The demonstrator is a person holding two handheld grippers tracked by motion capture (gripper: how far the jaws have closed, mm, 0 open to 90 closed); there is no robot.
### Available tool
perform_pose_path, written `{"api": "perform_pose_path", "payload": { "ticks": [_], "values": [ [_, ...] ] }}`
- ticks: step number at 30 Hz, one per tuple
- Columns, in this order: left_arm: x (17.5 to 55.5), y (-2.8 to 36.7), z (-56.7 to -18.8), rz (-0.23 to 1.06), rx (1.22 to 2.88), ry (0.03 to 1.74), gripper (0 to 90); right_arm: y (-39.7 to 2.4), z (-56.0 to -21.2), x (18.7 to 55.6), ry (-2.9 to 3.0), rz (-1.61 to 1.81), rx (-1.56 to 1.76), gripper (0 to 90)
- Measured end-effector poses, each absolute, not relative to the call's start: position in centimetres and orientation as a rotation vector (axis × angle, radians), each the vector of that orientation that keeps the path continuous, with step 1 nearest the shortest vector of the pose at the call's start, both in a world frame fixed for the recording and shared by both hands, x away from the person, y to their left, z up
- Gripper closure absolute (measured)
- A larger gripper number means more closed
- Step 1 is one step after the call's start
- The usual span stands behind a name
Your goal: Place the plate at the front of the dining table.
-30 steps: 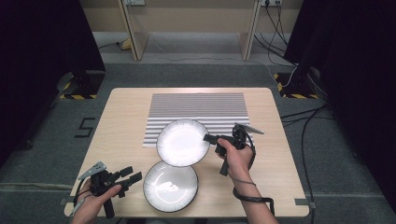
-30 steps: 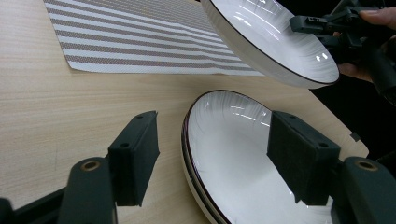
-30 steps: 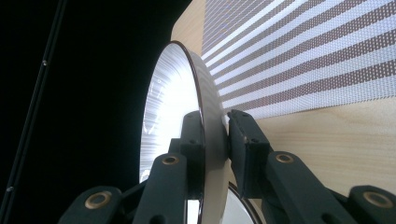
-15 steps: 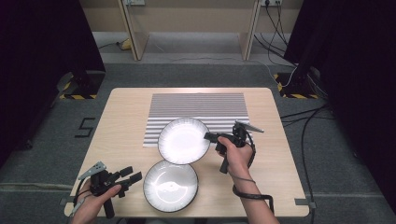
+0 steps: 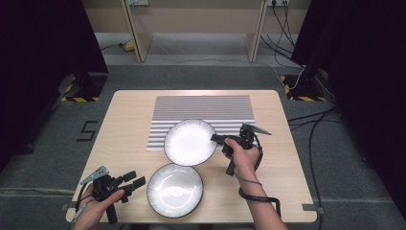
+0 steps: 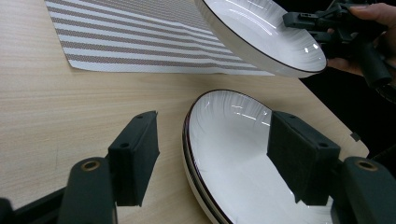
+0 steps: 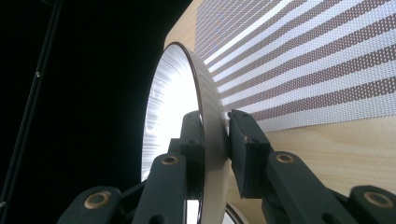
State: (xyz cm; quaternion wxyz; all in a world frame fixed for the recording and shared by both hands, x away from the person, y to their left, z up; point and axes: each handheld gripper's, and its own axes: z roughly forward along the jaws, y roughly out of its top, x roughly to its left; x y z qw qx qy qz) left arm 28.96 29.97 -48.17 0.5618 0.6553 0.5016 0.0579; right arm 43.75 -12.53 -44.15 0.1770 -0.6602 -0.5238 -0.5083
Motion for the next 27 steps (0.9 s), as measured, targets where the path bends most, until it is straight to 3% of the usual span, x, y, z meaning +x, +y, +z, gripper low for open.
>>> {"api": "perform_pose_path", "payload": {
  "ticks": [27],
  "values": [
    [29.0, 30.0, -48.2, 0.134, 1.543, 1.181, 33.3, -12.5, -43.9, 45.5, -1.464, -1.439, -1.903, 76.0]
  ]
}}
